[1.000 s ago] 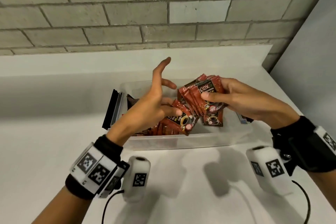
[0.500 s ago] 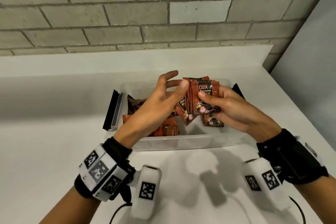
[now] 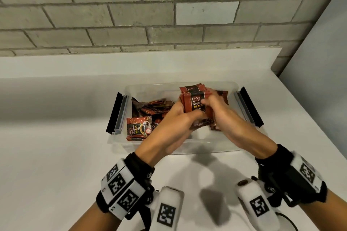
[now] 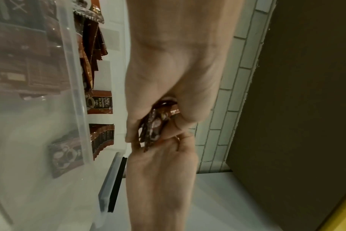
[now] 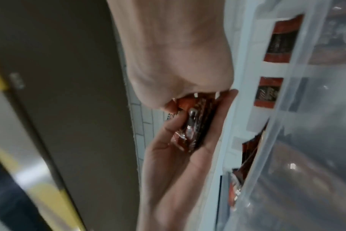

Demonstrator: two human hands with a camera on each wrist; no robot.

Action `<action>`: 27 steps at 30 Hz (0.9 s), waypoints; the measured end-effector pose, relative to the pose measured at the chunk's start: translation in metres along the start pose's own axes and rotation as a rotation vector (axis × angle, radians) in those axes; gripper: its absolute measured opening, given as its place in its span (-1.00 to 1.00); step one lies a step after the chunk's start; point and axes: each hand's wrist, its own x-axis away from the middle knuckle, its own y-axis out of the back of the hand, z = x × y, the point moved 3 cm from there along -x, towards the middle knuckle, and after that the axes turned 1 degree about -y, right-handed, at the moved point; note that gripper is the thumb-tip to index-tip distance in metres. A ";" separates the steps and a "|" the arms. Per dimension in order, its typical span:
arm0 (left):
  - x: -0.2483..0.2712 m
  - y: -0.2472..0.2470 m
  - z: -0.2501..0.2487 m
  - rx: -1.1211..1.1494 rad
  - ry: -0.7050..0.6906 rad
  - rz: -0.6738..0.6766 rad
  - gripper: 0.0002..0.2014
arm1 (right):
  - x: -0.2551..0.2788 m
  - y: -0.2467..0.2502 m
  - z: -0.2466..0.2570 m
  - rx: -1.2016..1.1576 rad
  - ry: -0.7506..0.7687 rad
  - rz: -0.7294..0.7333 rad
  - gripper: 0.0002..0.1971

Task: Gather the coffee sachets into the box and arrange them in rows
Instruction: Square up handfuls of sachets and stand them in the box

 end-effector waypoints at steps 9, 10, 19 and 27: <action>0.004 0.004 -0.003 -0.081 0.049 0.032 -0.80 | 0.016 0.010 0.020 0.977 0.517 0.241 -0.06; 0.005 0.001 -0.003 -0.094 0.053 0.044 -0.77 | 0.015 0.008 0.019 1.064 0.533 0.222 -0.08; 0.001 0.000 -0.003 -0.276 0.060 0.025 -0.60 | 0.012 0.004 0.018 0.912 0.600 -0.045 -0.41; -0.029 -0.009 -0.028 -0.466 -0.067 -0.068 -0.59 | -0.010 0.055 0.050 0.771 0.234 0.295 0.01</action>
